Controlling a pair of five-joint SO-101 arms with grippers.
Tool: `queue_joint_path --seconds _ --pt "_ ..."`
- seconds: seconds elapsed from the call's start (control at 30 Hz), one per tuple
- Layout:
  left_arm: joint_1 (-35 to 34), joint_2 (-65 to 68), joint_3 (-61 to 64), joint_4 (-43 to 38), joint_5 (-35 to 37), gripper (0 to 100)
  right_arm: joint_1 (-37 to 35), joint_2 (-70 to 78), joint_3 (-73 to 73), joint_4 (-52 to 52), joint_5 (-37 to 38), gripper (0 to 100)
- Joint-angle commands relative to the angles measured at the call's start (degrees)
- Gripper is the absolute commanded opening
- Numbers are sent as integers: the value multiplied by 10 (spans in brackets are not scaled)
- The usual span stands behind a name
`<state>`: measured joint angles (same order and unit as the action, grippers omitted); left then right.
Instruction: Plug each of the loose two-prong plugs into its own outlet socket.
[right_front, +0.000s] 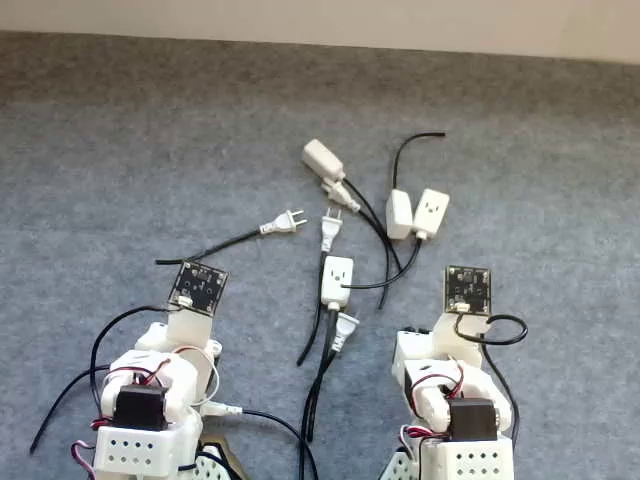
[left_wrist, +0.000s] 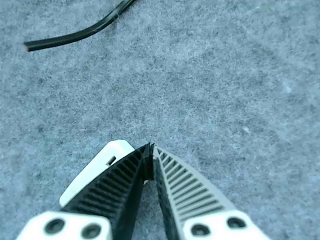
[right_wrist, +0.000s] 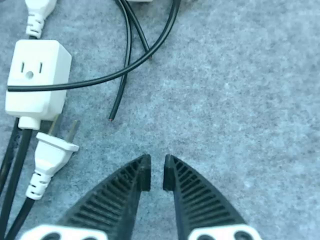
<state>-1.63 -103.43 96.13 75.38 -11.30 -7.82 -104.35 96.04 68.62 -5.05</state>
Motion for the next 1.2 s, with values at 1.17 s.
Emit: queue_joint_path --seconds 1.17 --pt "21 0 10 3 -4 8 -5 -6 76 3 -2 59"
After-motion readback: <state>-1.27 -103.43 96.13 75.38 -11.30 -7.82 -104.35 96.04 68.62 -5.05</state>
